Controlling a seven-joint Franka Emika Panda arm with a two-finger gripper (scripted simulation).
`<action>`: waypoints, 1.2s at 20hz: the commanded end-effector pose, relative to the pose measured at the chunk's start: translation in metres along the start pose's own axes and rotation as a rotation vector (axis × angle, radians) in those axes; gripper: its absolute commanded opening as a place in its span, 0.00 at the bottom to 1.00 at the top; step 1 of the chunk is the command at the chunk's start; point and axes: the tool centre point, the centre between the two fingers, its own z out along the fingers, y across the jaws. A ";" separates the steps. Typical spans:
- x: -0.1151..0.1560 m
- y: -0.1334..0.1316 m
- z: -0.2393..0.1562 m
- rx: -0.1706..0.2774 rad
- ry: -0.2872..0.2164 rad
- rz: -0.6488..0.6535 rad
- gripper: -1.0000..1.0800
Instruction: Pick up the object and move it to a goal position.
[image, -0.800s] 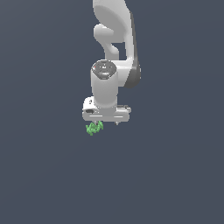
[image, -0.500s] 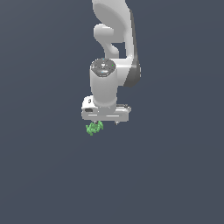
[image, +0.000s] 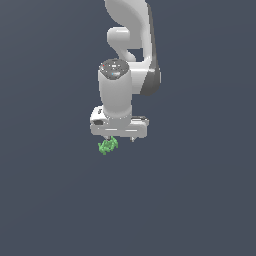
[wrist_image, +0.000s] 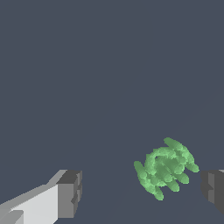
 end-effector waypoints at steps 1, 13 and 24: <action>-0.001 0.001 0.001 0.000 -0.001 0.012 0.96; -0.009 0.016 0.017 0.002 -0.011 0.225 0.96; -0.024 0.043 0.041 -0.004 -0.024 0.581 0.96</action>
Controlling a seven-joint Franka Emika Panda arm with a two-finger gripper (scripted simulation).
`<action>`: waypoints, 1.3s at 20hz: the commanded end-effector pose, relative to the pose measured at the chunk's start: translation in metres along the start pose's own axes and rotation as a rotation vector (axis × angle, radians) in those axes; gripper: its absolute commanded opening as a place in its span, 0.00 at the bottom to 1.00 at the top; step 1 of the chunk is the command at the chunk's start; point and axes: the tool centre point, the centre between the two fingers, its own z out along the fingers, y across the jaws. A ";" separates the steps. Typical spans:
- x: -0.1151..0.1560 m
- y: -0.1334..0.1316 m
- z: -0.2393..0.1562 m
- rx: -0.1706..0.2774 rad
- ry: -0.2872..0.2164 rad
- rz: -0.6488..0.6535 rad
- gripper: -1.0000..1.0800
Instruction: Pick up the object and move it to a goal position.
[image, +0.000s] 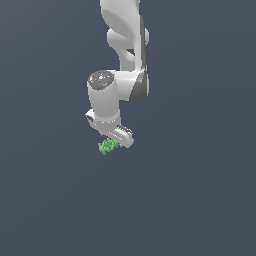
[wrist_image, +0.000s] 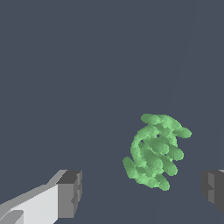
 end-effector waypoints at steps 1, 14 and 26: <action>0.000 0.007 0.005 -0.002 -0.002 0.085 0.96; 0.000 0.033 0.023 -0.011 -0.005 0.364 0.96; -0.001 0.036 0.034 -0.012 -0.005 0.390 0.96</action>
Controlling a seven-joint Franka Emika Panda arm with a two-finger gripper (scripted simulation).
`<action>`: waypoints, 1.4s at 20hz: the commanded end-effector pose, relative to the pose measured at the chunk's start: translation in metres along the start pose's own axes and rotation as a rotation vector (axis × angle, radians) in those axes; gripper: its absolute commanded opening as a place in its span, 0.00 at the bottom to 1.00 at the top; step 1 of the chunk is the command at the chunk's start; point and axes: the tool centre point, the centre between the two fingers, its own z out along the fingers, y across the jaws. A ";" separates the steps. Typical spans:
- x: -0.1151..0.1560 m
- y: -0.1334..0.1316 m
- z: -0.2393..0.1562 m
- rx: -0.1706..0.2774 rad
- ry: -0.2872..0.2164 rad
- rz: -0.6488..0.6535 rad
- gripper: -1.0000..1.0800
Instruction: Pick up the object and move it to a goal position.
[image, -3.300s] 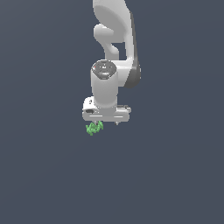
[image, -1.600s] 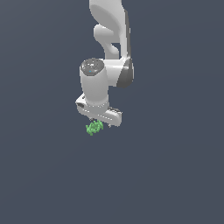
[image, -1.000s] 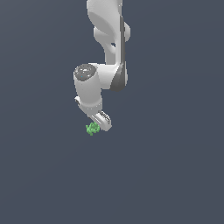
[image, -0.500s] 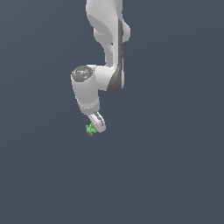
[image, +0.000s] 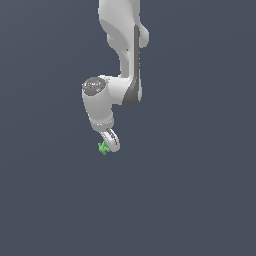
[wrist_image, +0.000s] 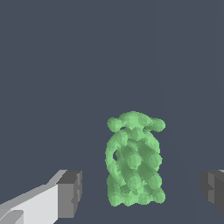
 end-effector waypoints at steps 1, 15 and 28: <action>0.000 0.001 0.008 -0.001 -0.001 0.001 0.96; 0.000 0.001 0.045 -0.001 -0.001 0.005 0.00; 0.001 -0.003 0.037 0.000 0.000 0.005 0.00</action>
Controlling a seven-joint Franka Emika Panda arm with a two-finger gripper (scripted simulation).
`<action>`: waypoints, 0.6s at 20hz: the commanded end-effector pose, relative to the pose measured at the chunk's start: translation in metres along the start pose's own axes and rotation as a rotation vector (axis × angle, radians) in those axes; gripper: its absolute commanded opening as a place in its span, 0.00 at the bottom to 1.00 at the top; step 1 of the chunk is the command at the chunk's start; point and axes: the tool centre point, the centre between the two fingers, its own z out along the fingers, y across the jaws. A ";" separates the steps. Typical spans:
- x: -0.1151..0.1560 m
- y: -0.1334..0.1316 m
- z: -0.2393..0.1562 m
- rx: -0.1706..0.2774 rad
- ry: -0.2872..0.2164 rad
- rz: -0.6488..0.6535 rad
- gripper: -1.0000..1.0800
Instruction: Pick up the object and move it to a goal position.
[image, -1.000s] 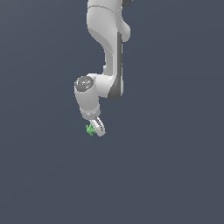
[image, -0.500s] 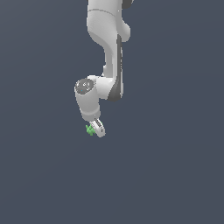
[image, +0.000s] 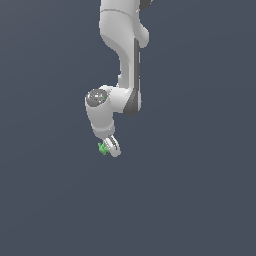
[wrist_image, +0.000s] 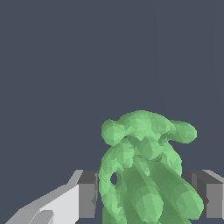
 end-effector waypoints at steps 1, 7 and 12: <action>0.001 -0.003 -0.006 0.001 0.001 0.000 0.00; 0.005 -0.016 -0.036 0.000 0.001 0.000 0.00; 0.009 -0.028 -0.061 -0.001 0.001 0.000 0.00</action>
